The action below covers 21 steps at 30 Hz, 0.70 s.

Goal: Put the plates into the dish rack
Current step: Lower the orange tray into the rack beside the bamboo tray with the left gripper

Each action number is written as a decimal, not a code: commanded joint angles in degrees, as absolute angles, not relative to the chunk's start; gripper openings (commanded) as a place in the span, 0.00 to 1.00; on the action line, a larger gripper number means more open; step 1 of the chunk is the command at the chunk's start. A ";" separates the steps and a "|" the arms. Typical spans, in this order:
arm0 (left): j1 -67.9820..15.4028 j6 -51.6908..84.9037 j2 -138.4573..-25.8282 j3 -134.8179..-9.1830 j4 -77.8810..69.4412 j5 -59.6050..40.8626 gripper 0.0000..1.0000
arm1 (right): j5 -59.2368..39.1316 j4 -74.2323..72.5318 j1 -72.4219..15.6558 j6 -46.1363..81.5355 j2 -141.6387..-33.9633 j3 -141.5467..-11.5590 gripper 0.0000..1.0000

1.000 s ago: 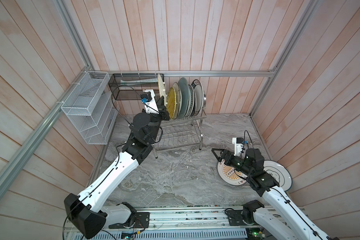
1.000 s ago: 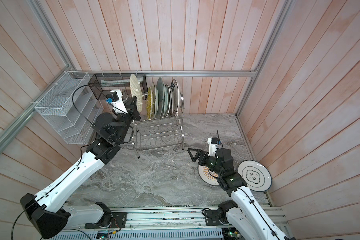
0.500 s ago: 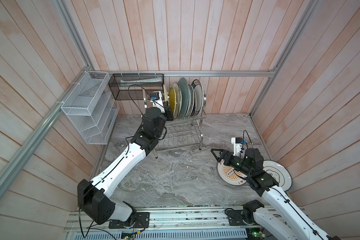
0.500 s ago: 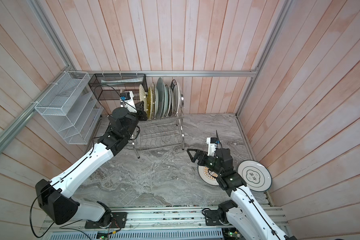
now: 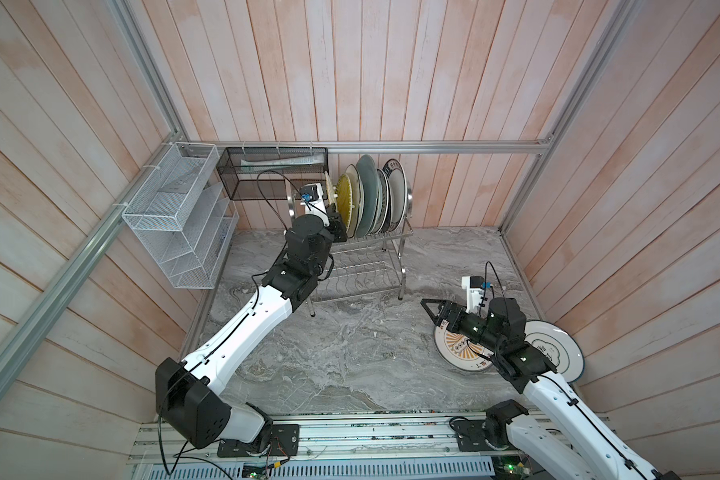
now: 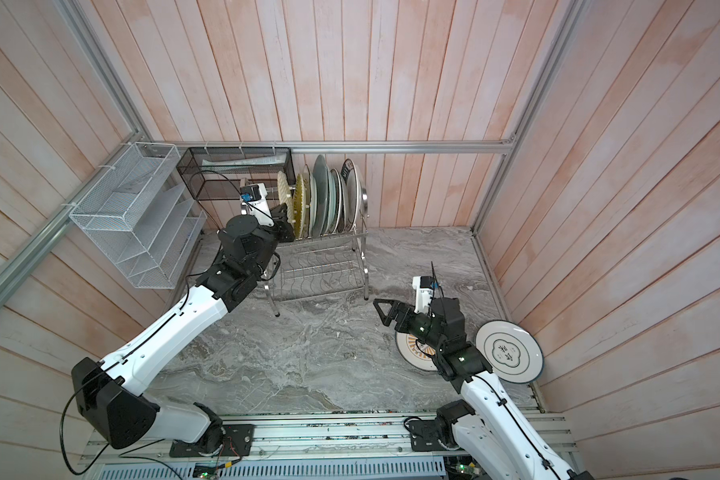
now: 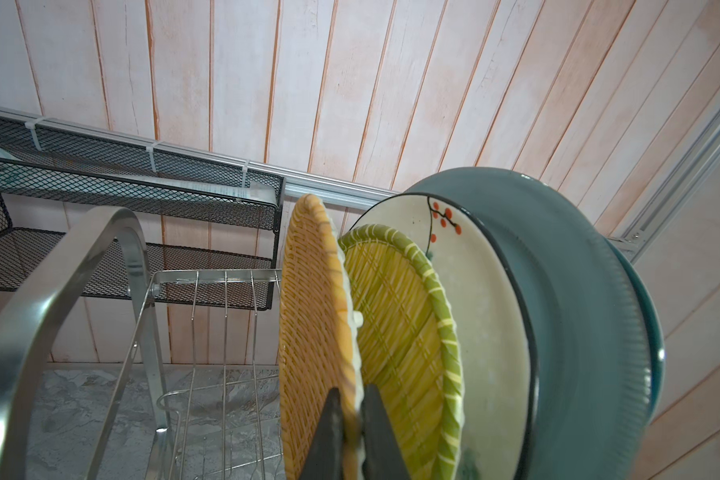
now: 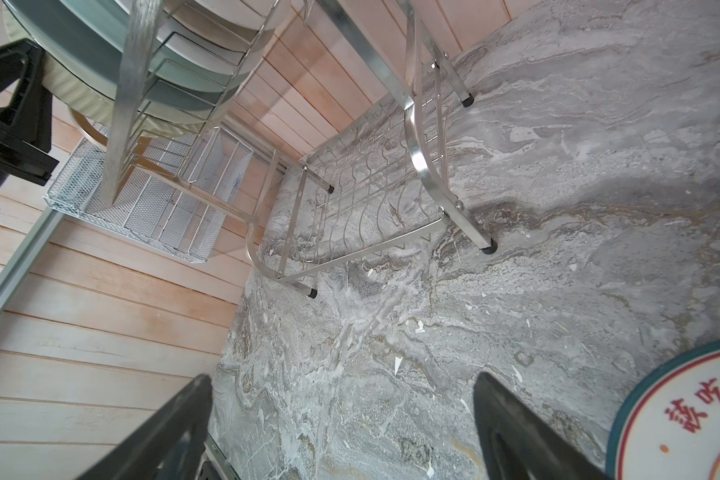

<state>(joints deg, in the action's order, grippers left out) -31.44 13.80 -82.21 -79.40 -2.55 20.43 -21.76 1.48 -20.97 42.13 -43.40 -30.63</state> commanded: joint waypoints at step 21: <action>-31.08 14.77 -81.39 -78.60 -5.27 21.87 0.00 | -22.99 -0.26 -21.25 42.71 -43.27 -29.05 0.98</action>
<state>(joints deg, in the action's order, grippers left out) -31.29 14.33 -80.68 -79.29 -2.52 21.30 -22.57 0.38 -20.97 42.61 -43.81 -29.06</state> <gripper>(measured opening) 0.092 0.978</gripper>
